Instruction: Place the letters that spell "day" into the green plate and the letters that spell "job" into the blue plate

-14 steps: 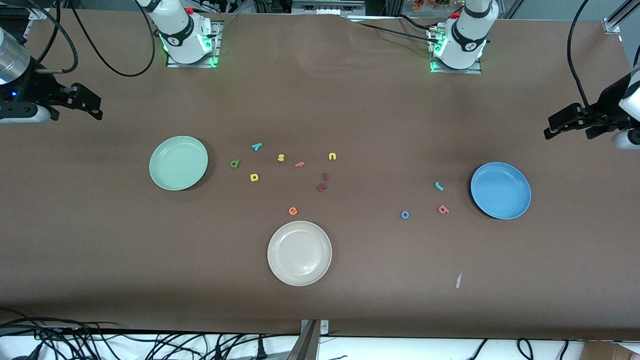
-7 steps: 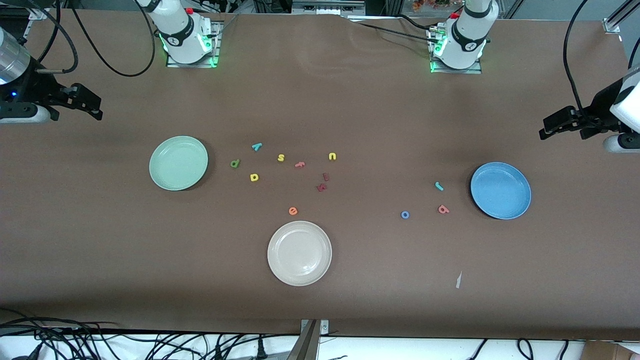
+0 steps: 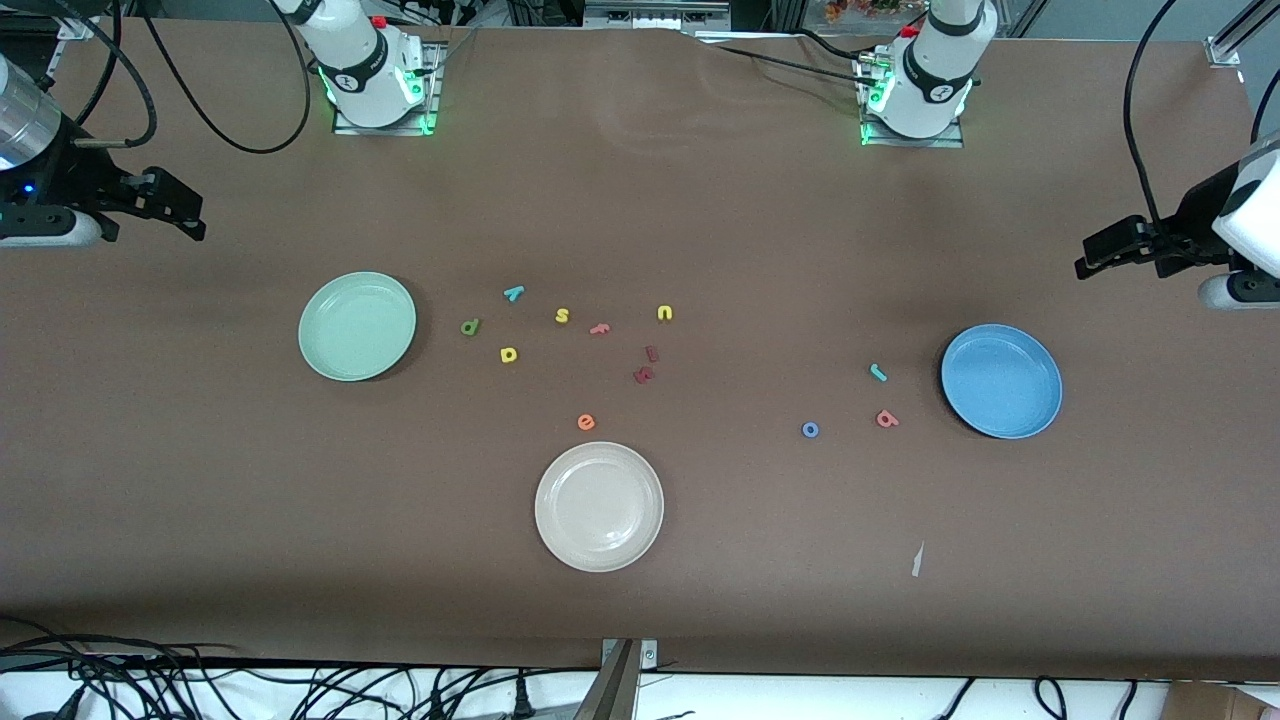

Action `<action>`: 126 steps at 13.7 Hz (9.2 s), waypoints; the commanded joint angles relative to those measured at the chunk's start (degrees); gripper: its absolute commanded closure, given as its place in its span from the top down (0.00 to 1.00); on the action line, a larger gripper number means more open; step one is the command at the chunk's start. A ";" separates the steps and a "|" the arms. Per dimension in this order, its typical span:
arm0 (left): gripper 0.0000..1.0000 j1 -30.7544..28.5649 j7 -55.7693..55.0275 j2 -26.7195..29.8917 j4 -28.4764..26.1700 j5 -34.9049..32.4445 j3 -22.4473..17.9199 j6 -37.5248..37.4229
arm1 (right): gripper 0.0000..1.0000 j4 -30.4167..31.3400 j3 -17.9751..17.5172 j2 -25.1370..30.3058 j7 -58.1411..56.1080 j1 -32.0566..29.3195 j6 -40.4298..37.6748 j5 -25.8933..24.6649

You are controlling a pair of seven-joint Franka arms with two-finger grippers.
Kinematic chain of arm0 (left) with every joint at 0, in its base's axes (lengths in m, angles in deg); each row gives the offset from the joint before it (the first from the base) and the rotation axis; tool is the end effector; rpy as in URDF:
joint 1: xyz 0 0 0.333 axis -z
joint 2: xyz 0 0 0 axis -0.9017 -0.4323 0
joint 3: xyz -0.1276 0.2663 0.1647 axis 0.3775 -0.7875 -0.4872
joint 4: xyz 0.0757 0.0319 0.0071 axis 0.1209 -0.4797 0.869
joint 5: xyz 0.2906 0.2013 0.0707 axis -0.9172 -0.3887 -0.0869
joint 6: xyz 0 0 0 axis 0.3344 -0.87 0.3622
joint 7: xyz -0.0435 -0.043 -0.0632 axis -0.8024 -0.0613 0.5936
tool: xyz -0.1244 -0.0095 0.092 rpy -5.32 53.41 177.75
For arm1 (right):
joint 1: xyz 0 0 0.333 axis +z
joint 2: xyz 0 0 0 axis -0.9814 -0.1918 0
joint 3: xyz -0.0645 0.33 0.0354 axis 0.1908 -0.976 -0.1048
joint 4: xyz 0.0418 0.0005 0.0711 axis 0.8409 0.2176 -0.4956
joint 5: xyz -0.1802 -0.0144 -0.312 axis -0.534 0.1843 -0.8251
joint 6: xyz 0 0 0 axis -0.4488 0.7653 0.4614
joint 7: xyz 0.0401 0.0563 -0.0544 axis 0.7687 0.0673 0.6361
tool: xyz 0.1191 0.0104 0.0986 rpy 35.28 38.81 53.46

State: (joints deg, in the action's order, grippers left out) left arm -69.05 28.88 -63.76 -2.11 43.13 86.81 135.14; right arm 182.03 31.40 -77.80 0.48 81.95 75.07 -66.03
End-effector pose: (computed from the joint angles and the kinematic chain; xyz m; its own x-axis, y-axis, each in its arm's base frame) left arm 0.5313 0.0110 0.5574 0.9941 0.0701 -0.0833 0.0755 -0.9951 0.0642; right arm 0.4936 0.0071 0.5624 0.9991 0.0410 0.0100 0.0407 -0.9986 0.0336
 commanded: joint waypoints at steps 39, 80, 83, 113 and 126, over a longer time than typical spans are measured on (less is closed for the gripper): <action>1.00 -1.05 1.54 -1.92 -2.50 -0.21 0.01 0.21 | 0.68 21.69 -0.99 -31.49 51.28 24.15 49.94 -1.24; 1.00 8.70 -2.50 -25.65 -29.57 1.73 4.58 52.41 | 0.55 10.17 -1.60 -39.05 43.98 26.70 49.16 -0.98; 0.90 8.70 -2.50 -25.56 -29.83 1.73 4.58 52.41 | 0.11 9.56 -1.51 -38.97 42.41 26.87 48.99 -1.33; 0.33 -5.62 18.86 -14.40 -29.48 -5.39 2.47 42.48 | 1.00 22.74 9.49 -20.68 26.62 26.96 30.08 -0.01; 0.81 7.03 9.19 -27.39 -17.36 -0.30 2.73 55.91 | 0.84 27.31 -2.48 -26.22 67.80 30.48 47.22 1.75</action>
State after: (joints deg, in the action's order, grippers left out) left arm -62.76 38.48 -85.21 -24.03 41.78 90.01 187.55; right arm 208.19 28.95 -103.94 67.46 112.12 120.30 -65.13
